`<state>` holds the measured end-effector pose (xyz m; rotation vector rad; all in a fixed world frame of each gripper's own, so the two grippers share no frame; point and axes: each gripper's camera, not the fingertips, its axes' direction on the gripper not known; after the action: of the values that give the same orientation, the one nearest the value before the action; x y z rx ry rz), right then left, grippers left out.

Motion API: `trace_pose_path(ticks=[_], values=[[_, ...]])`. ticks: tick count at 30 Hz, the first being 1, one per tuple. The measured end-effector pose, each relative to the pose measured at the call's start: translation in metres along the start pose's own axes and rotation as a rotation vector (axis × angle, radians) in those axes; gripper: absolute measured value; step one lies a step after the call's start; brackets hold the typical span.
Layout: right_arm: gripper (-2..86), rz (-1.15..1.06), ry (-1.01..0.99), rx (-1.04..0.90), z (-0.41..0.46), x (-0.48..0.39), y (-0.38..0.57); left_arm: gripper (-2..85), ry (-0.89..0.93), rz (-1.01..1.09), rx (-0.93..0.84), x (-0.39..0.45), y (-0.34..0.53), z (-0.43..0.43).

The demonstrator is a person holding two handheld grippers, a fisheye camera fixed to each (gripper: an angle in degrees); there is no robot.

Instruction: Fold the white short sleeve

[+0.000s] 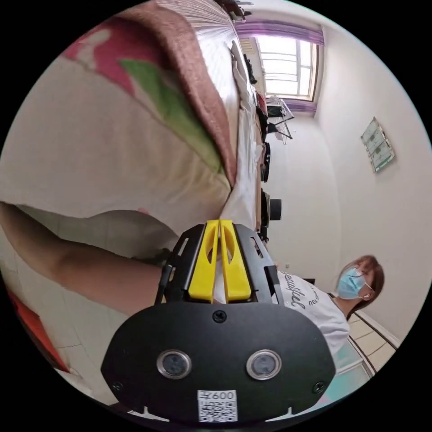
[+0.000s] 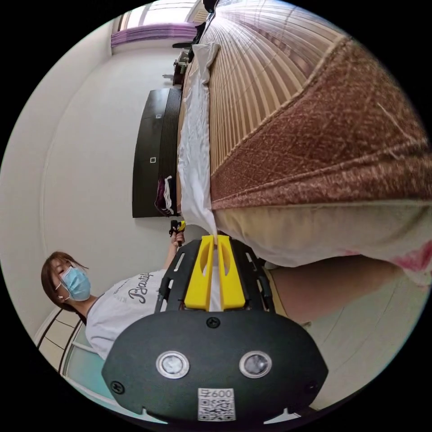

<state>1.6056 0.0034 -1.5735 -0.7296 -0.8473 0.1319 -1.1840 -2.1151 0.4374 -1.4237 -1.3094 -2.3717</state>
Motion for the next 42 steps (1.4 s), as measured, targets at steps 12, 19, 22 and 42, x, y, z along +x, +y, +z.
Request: trace_pose_path(ticks=[12,19,22,42], values=[[-0.9,-0.273,0.146,0.185,0.038,-0.029,0.051,0.3,0.053,0.201,0.212,0.013,0.041,0.036],[-0.9,-0.406,0.356,0.148,0.133,-0.019,0.022,0.2,-0.015,0.402,0.068,0.035,0.002,0.174],[-0.9,-0.383,0.398,0.168,0.134,0.001,0.023,0.3,-0.226,0.414,0.029,0.023,-0.002,0.221],[-0.9,-0.314,0.211,0.248,0.225,0.056,-0.012,0.4,-0.361,0.726,0.127,-0.035,0.05,0.38]])
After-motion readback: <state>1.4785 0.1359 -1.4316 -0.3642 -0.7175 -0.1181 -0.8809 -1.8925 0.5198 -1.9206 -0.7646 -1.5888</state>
